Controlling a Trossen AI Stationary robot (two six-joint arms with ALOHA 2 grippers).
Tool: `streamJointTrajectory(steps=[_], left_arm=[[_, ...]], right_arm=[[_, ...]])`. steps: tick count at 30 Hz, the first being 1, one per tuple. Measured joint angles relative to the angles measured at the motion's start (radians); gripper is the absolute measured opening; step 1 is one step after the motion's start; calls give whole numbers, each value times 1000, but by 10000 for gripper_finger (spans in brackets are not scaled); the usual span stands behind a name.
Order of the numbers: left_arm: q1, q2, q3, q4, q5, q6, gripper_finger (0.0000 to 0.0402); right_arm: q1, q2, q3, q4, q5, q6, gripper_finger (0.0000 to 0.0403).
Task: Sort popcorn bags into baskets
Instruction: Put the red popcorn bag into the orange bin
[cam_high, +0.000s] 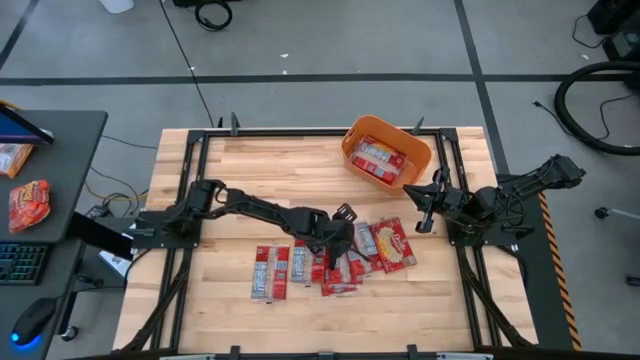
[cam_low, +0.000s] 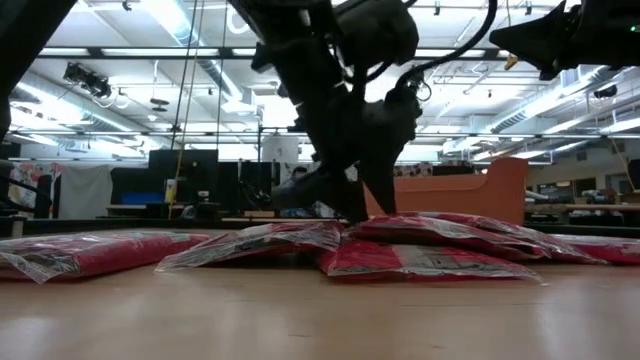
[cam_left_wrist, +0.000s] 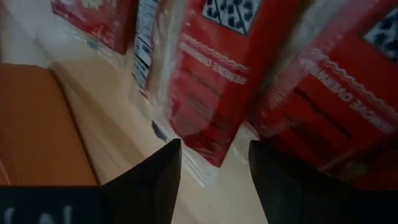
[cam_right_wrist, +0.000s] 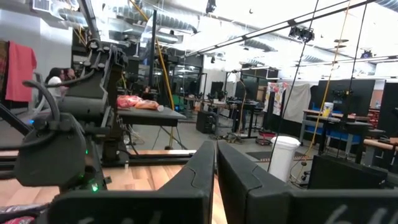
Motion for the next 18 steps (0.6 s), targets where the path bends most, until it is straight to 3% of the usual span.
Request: streamJointTrajectory(steps=[6,15,18], left_arm=[[0,0,-37,93,-7,14,160],[0,4,-37,124,-16,-88,22],[-3,-33,-38,121,-36,-85,9]], right_arm=[[0,0,0,0,0,-1,25],[0,0,0,0,1,-1,25],[0,0,0,0,3,-1,25]])
